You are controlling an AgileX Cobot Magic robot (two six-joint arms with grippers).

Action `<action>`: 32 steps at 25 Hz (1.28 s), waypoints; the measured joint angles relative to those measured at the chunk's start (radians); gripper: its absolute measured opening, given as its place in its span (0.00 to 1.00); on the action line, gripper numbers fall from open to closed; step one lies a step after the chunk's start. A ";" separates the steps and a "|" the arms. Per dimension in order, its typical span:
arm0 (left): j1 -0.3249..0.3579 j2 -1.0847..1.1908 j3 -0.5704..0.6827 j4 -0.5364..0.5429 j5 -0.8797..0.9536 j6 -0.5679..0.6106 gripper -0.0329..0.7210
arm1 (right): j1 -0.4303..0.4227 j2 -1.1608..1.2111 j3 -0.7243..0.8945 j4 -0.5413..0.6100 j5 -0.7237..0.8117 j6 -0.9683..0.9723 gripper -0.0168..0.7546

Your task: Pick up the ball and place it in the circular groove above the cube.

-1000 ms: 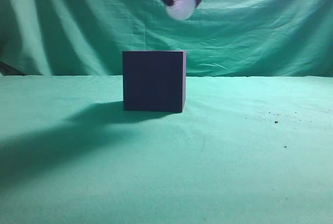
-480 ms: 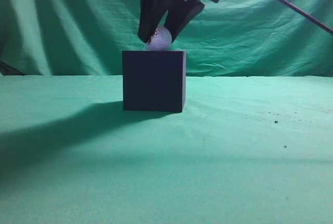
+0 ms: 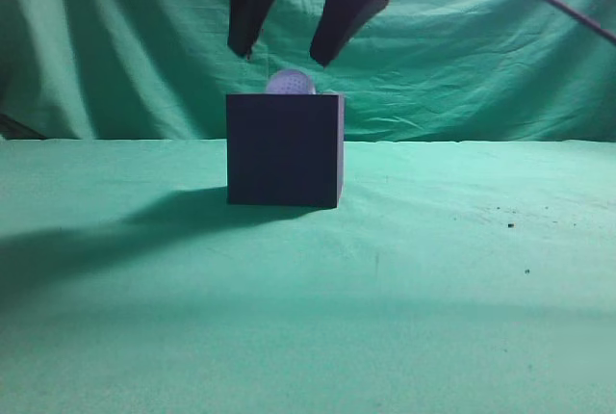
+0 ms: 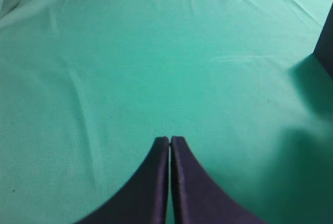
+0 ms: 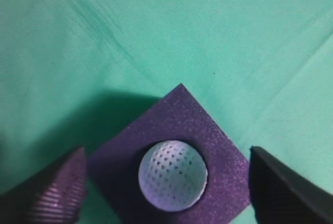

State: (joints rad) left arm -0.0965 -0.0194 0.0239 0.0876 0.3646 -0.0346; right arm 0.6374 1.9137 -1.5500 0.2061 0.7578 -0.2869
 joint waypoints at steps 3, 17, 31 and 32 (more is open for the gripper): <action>0.000 0.000 0.000 0.000 0.000 0.000 0.04 | 0.000 -0.010 -0.080 -0.002 0.124 0.017 0.65; 0.000 0.000 0.000 0.000 0.000 0.000 0.04 | 0.000 -0.184 -0.230 -0.116 0.487 0.219 0.02; 0.000 0.000 0.000 0.000 0.000 0.000 0.04 | 0.000 -0.828 0.403 -0.213 0.399 0.294 0.02; 0.000 0.000 0.000 0.000 0.000 0.000 0.04 | 0.000 -0.869 0.452 -0.209 0.373 0.294 0.02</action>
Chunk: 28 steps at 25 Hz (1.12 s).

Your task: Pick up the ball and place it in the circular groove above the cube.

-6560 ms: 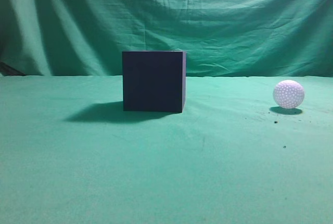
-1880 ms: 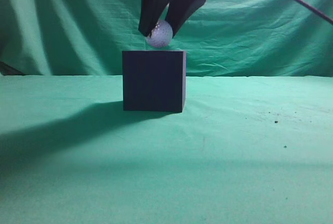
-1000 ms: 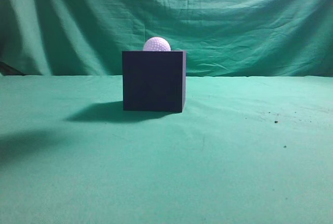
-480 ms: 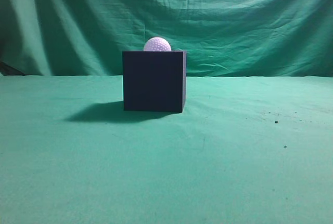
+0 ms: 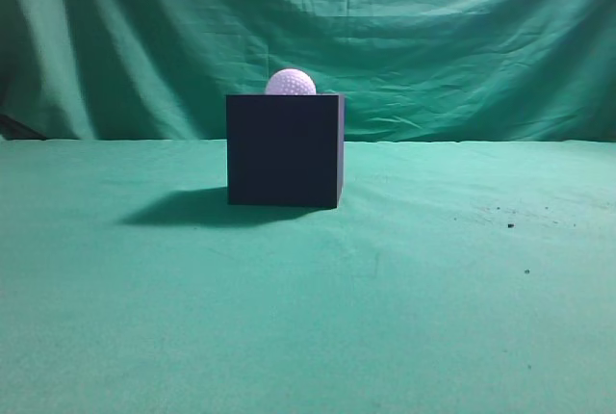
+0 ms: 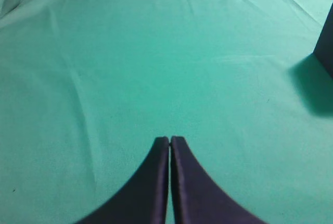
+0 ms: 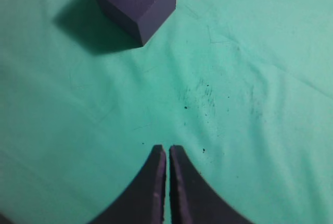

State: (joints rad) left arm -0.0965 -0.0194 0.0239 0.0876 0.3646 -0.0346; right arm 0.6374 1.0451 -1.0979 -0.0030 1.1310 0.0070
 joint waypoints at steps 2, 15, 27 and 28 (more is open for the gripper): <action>0.000 0.000 0.000 0.000 0.000 0.000 0.04 | 0.000 -0.098 0.084 0.010 -0.059 0.002 0.02; 0.000 0.000 0.000 0.000 0.000 0.000 0.04 | 0.000 -0.499 0.257 0.022 -0.094 -0.017 0.02; 0.000 0.000 0.000 0.000 0.000 0.000 0.04 | -0.339 -0.913 0.766 0.010 -0.677 -0.017 0.02; 0.000 0.000 0.000 0.000 0.000 0.000 0.04 | -0.376 -0.939 0.812 0.015 -0.699 -0.017 0.02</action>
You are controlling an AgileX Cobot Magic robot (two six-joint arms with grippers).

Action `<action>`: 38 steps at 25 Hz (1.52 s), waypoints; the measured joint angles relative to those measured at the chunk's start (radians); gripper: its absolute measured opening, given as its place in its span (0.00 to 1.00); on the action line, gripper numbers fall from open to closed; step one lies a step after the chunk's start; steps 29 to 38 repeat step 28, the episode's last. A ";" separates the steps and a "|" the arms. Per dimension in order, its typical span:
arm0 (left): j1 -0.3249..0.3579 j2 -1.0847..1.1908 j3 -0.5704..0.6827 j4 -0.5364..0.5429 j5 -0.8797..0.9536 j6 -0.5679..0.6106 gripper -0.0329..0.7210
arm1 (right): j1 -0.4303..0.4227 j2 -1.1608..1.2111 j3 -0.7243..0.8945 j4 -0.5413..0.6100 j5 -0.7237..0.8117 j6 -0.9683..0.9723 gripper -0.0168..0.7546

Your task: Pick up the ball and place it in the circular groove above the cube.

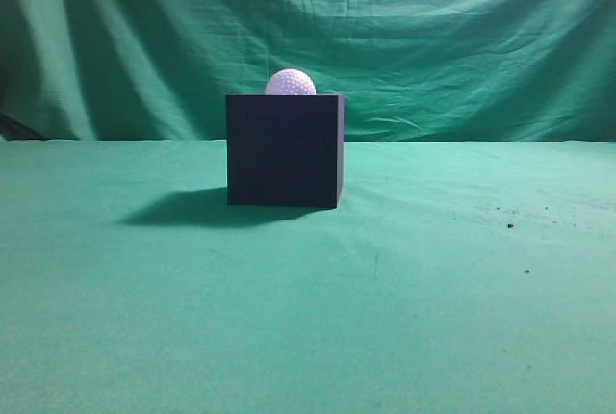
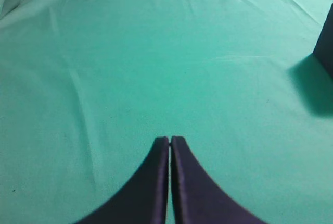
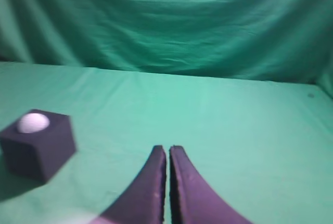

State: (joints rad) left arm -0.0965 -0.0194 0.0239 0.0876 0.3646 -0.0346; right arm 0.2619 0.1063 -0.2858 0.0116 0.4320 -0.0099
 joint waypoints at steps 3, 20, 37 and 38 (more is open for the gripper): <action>0.000 0.000 0.000 0.000 0.000 0.000 0.04 | -0.103 -0.065 0.110 0.019 -0.058 0.000 0.02; 0.000 0.000 0.000 0.000 0.000 0.000 0.04 | -0.191 -0.116 0.313 0.067 -0.061 0.000 0.02; 0.000 0.000 0.000 0.000 0.000 0.000 0.04 | -0.191 -0.116 0.313 0.067 -0.059 0.000 0.02; 0.000 0.000 0.000 0.000 0.000 0.000 0.04 | -0.191 -0.116 0.313 0.067 -0.059 0.000 0.02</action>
